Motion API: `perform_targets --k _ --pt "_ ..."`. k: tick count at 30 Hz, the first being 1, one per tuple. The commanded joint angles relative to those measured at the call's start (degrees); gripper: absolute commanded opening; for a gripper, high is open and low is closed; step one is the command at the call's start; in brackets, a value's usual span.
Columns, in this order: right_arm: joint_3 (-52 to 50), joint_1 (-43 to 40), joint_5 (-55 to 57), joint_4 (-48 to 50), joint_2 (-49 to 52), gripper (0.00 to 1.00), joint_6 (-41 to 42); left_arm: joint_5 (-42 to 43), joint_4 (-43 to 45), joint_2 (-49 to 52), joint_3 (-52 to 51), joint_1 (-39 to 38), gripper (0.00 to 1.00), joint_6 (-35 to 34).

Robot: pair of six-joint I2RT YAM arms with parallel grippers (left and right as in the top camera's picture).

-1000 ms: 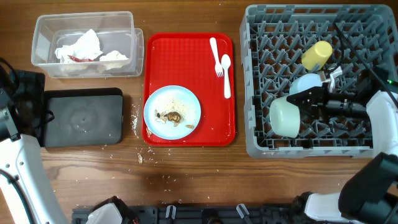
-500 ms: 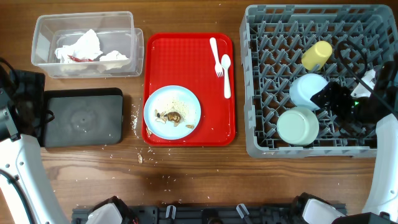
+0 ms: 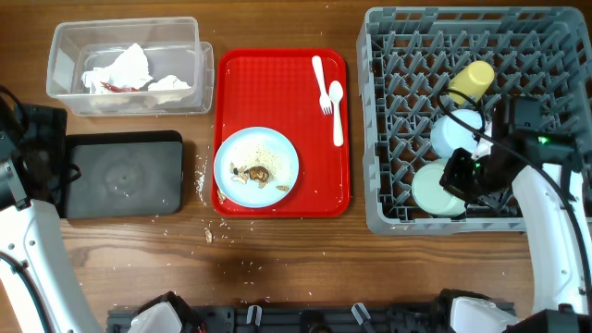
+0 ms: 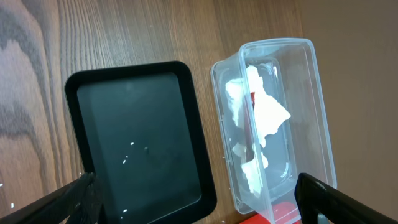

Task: Sort waste into correct bins and load items into the dishwasher rack
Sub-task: 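Lower the green bowl into the rack with the right gripper and release, then reach the right gripper to the white spoon on the red tray and grasp it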

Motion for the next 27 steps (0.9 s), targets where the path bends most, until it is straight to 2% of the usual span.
perform_targets --k 1,8,11,14,17,19,21,23,24,25,26,27 --pt "-0.5 0.2 3.5 2.2 0.6 0.04 2.4 -0.1 0.1 -0.2 -0.2 0.4 1.0 1.2" --pt "-0.5 0.2 4.6 5.5 2.8 0.04 5.1 -0.1 0.1 -0.2 -0.2 0.4 1.0 1.2" --pt "-0.5 0.2 12.9 5.6 4.9 0.04 9.6 -0.2 0.1 -0.2 -0.2 0.4 1.0 1.2" --pt "-0.4 0.0 15.0 5.4 5.2 0.04 11.4 -0.1 0.1 -0.2 -0.2 0.4 1.0 1.2" --pt "1.4 0.1 21.9 3.4 4.1 0.05 15.6 -0.2 0.1 -0.2 -0.2 0.4 1.0 1.2" --pt "3.5 0.1 21.4 2.0 2.8 0.04 15.1 -0.2 0.1 -0.2 -0.2 0.4 1.0 1.2" --pt "6.6 0.7 12.2 2.6 0.1 0.04 8.4 -0.1 0.1 -0.2 -0.2 0.4 1.0 1.2" --pt "9.0 1.6 -0.1 5.6 -2.5 0.12 1.3 -0.2 0.1 -0.2 -0.2 0.4 1.0 1.2" --pt "9.8 2.3 -8.1 8.4 -3.9 0.23 -2.6 -0.1 0.1 -0.2 -0.2 0.4 1.0 1.2" --pt "9.9 3.3 -16.4 12.0 -5.2 0.45 -5.4 -0.2 0.1 -0.2 -0.2 0.4 1.0 1.2" --pt "9.9 4.7 -22.5 16.2 -6.1 0.74 -6.0 -0.1 0.1 -0.2 -0.2 0.4 1.0 1.2" --pt "9.9 6.3 -24.5 19.7 -6.4 0.84 -5.5 -0.2 0.1 -0.2 -0.2 0.4 1.0 1.2"
